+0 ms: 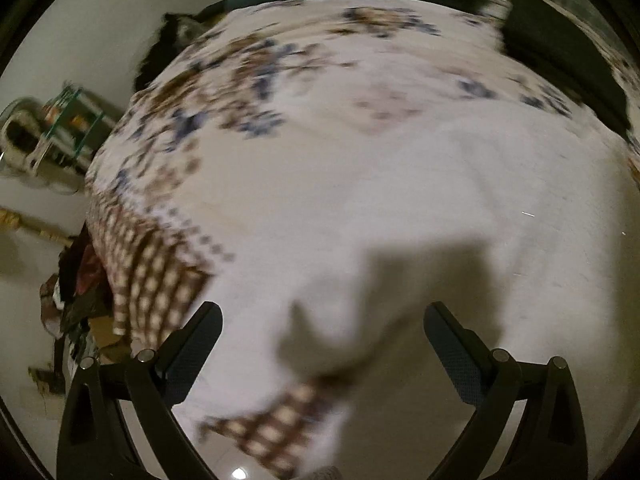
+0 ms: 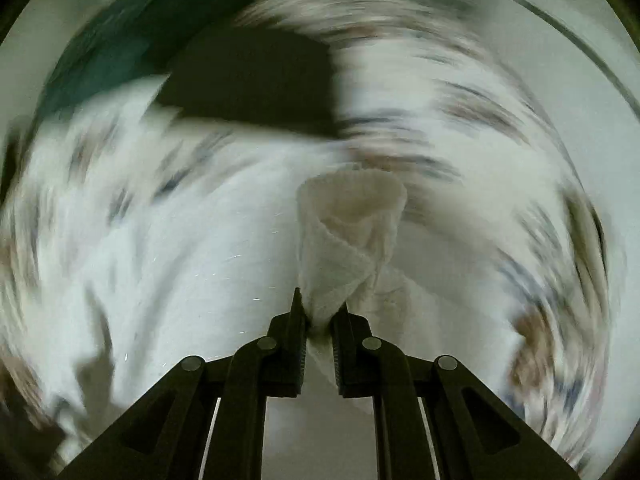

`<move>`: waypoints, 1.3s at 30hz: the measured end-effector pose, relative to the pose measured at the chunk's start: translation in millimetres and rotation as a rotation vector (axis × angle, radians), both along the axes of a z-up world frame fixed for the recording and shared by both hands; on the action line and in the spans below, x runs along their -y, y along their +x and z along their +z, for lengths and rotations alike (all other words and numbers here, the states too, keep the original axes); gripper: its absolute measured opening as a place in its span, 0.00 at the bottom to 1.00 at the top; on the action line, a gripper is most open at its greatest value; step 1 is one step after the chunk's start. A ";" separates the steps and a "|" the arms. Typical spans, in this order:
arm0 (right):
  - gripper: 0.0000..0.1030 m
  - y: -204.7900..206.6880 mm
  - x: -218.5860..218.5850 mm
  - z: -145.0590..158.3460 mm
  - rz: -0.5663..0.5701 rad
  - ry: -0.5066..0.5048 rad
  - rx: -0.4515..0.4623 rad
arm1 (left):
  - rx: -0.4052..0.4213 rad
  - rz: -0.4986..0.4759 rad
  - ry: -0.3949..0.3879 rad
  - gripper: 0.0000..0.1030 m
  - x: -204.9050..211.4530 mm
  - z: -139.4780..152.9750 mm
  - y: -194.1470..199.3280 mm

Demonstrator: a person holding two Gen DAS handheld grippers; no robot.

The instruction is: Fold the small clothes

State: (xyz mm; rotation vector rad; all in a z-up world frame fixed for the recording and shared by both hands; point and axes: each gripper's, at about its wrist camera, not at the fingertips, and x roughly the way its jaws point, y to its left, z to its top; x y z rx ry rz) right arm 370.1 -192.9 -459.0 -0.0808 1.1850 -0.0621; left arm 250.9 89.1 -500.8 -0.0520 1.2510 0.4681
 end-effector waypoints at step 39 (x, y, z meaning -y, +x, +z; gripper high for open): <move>0.59 -67.4 -82.1 -113.9 -0.118 0.231 -0.375 | 0.284 0.885 -0.842 0.05 -230.5 -37.1 -206.2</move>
